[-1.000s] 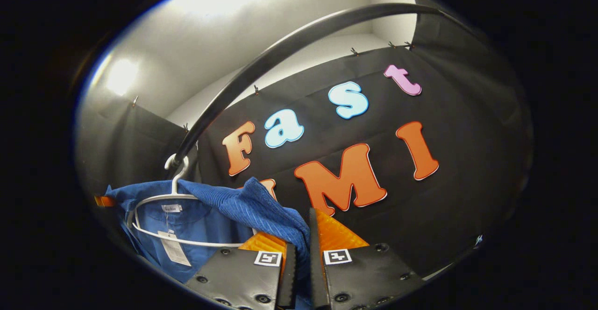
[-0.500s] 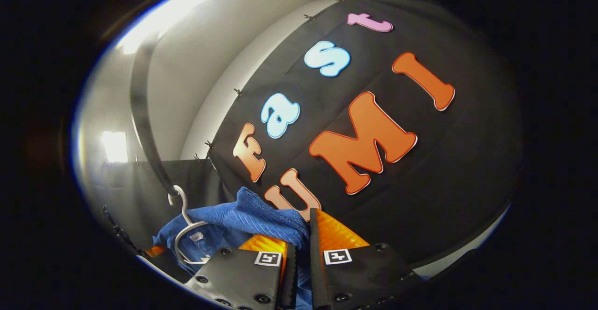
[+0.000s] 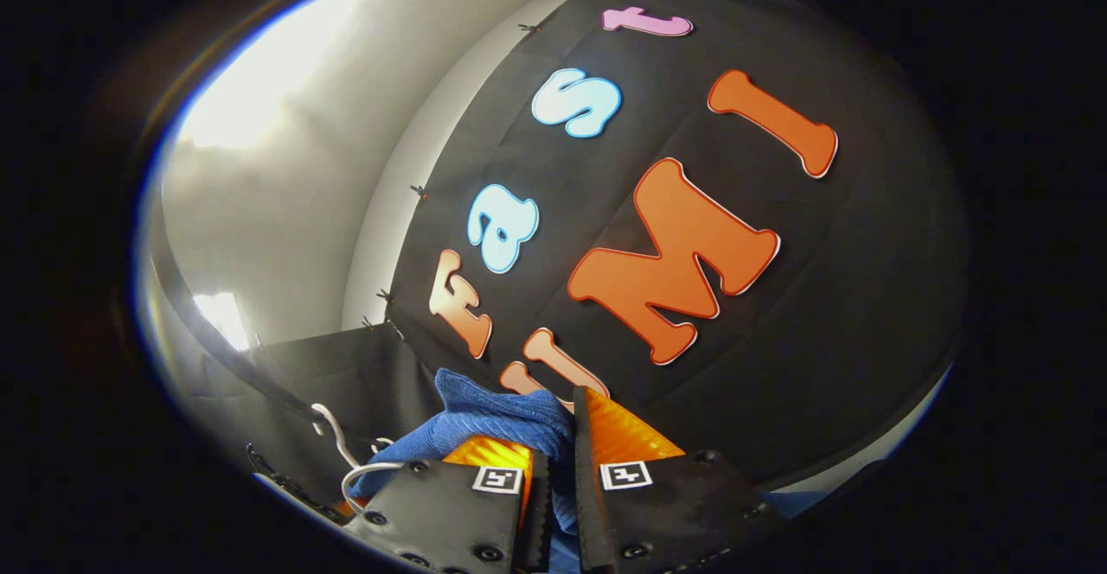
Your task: Grasp the clothes on the hanger with both hands and then place them into the laundry hamper below.
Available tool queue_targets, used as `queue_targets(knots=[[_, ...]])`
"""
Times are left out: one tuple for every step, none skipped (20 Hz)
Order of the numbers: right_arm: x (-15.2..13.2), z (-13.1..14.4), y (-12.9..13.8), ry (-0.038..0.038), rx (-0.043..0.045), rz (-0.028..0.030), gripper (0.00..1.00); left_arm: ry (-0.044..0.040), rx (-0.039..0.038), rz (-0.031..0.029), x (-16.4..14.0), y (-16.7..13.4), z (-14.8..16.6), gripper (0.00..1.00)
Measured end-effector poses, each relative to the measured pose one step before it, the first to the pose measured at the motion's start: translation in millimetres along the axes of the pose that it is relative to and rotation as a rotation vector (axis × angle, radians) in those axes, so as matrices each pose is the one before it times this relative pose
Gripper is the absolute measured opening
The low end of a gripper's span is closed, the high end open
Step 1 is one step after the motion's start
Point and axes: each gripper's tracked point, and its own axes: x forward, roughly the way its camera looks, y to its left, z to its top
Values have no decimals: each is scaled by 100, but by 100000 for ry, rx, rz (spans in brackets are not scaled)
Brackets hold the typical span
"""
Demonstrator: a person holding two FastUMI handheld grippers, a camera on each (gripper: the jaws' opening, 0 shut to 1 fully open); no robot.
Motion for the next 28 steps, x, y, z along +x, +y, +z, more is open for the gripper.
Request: queue_targets(knots=[[-94, -377, -671, 1136, 315, -1284, 19, 1899, 455, -748, 276, -289, -1246, 3], [-46, -367, -736, 696, 1242, -546, 19, 1583, 109, -729, 76, -279, -1177, 2], [-57, -219, -882, 392, 1182, -1569, 19, 1365, -828, -626, 143, -338, -1126, 2], [12, -394, -1180, 868, 417, -2347, 19, 1528, -1629, -795, 64, -525, -1059, 2], [-88, -532, -1161, 783, -529, -2489, 19, 1834, -1600, -801, 122, -402, -1079, 2], [23, -369, -896, 456, -1221, -2210, 19, 1840, -1261, -679, 315, -186, -1148, 2], [-410, -310, -687, 167, -1355, -1746, 19, 1919, -902, -531, -48, -209, -1157, 2], [-494, -377, -557, 36, -1445, -1242, 19, 1748, -729, -274, -426, -213, -1038, 2], [-680, -599, -621, 554, -2153, -1337, 19, 1124, -349, -525, -321, -378, -921, 3], [-646, -627, -668, 937, -2521, -1575, 19, 1040, 331, -639, -281, -462, -829, 2], [-818, -745, -819, 984, -2177, -1766, 19, 885, 930, -709, -248, -530, -690, 3], [-590, -1038, -777, 1656, -1147, -1694, 19, 529, 929, -821, -390, -473, -709, 3], [-691, -1179, -624, 2183, -125, -930, 19, 46, 333, -1214, -466, -681, -582, 3], [-565, -1344, -648, 2521, 480, -1032, 19, -30, -383, -1739, -371, -1036, -609, 3], [-573, -1480, -637, 2496, 325, -459, 18, 179, -1187, -1948, -135, -1015, -708, 2], [-377, -1405, -587, 2163, 79, -727, 18, 1090, -1210, -2337, -21, -1186, -963, 2], [-447, -1265, -479, 2004, -531, -987, 18, 1475, -814, -2348, 61, -1183, -995, 2], [-199, -1243, -467, 1561, -1309, -795, 18, 1697, -319, -2009, 226, -1093, -1025, 2], [-210, -953, -338, 710, -1669, -1063, 18, 1061, -11, -900, 419, -845, -764, 2], [-194, -771, -262, -142, -1789, -1198, 18, 549, -31, -623, 425, -622, -682, 3], [-134, -948, -18, 70, -2043, -526, 18, 682, -47, -719, 319, -731, -715, 3], [-41, -856, 130, -96, -1911, -188, 18, 511, -328, -1030, 53, -837, -830, 2], [-283, -870, 31, 225, -1651, -222, 18, 865, -706, -1387, 121, -864, -769, 2], [-297, -845, 128, 219, -1441, -420, 18, 692, -1116, -1661, 129, -1077, -873, 2], [-176, -879, 147, -135, -1483, -819, 18, 687, -1102, -1439, -53, -969, -781, 2], [-97, -864, 31, -198, -2058, -579, 18, 418, -853, -995, -147, -555, -605, 2], [-311, -976, 90, 87, -2764, -652, 18, -248, -559, -466, -158, -602, -360, 3], [-163, -987, 126, -79, -2614, -925, 18, -271, -672, -95, -97, -616, -387, 3]])
